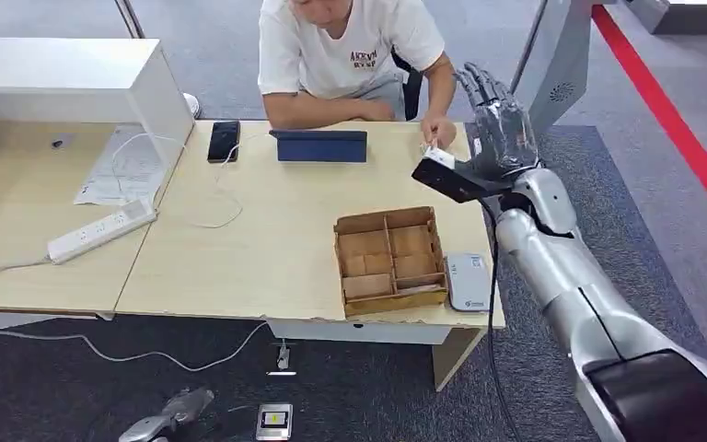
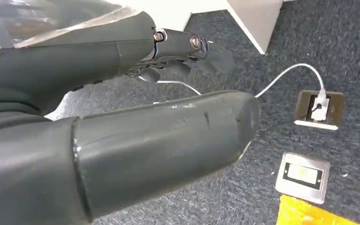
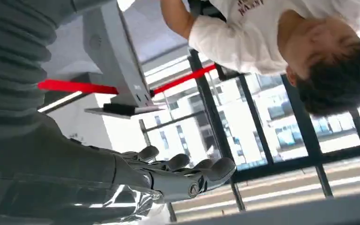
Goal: Pass the card to the sensor for recognition and then transmit it.
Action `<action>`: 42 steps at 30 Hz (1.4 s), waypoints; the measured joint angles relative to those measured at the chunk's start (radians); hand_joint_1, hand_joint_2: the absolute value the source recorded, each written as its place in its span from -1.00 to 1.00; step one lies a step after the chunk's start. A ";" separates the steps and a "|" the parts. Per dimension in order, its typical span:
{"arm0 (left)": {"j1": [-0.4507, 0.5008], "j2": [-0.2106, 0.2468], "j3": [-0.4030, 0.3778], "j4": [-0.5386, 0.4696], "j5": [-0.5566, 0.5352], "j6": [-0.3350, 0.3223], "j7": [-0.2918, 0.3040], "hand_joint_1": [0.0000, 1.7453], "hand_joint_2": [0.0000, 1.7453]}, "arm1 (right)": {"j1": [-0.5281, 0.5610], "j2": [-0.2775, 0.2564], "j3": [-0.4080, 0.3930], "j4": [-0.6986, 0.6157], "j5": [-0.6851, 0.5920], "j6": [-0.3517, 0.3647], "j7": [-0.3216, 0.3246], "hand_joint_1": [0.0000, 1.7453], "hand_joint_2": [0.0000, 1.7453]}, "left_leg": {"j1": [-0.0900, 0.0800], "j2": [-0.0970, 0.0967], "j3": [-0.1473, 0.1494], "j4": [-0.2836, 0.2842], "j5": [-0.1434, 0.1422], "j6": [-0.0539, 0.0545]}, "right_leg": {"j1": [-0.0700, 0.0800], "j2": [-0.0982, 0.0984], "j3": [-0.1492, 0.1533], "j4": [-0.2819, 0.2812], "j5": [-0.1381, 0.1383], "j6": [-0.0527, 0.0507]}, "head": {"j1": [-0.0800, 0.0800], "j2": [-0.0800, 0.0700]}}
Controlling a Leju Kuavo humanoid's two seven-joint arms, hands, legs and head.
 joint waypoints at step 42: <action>0.203 -0.027 0.158 0.041 0.303 0.217 -0.096 -1.00 -1.00 | 0.758 -0.224 -1.397 -0.423 -0.206 -0.194 -0.276 -1.00 1.00 | 0.000 0.000 0.003 0.001 -0.007 0.003 | 0.000 0.000 0.005 -0.004 -0.005 0.003 | 0.000 0.000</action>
